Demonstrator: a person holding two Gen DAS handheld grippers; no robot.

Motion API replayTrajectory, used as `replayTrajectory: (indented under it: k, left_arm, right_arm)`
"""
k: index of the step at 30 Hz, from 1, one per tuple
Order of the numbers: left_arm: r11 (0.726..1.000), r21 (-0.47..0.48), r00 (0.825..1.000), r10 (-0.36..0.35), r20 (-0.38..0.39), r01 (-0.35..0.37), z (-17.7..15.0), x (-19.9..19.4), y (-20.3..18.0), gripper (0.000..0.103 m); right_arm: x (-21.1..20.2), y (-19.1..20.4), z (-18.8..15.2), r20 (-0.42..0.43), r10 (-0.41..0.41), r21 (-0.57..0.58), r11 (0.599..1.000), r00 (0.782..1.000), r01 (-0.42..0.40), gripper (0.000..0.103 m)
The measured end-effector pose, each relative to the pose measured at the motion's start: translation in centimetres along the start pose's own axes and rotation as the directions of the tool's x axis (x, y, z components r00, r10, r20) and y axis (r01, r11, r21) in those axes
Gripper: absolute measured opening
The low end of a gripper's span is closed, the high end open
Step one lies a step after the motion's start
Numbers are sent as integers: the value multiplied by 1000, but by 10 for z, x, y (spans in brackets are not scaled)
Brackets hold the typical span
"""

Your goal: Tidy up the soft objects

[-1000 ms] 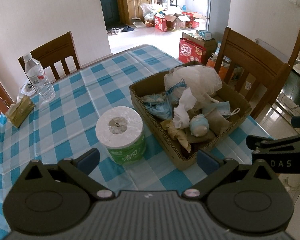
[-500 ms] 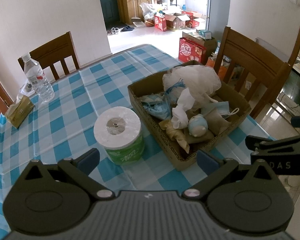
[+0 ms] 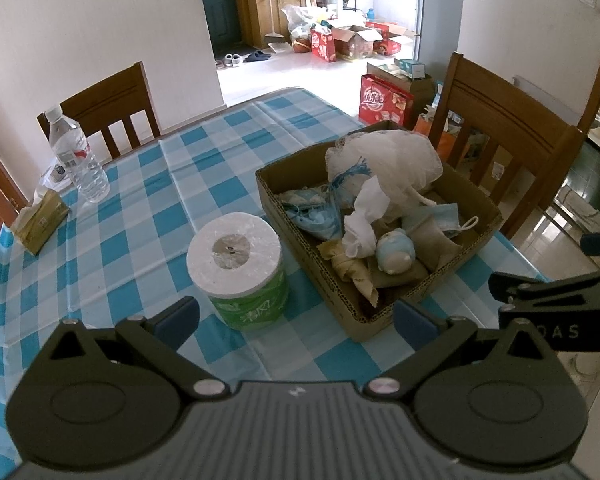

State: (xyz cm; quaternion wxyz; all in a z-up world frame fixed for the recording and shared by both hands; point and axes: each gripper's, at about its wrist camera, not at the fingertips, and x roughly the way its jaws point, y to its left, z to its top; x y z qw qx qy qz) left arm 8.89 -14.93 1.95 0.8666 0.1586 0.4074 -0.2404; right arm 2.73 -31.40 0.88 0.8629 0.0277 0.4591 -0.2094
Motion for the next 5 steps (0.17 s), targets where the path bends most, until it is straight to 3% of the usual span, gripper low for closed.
replayTrajectory:
  k: [5]
  left_arm:
    - [1000,-1,1000,0,0,0,0,0,-1,102]
  right_arm:
    - [0,-1,0,0,-1,0,1000,1000,1,103]
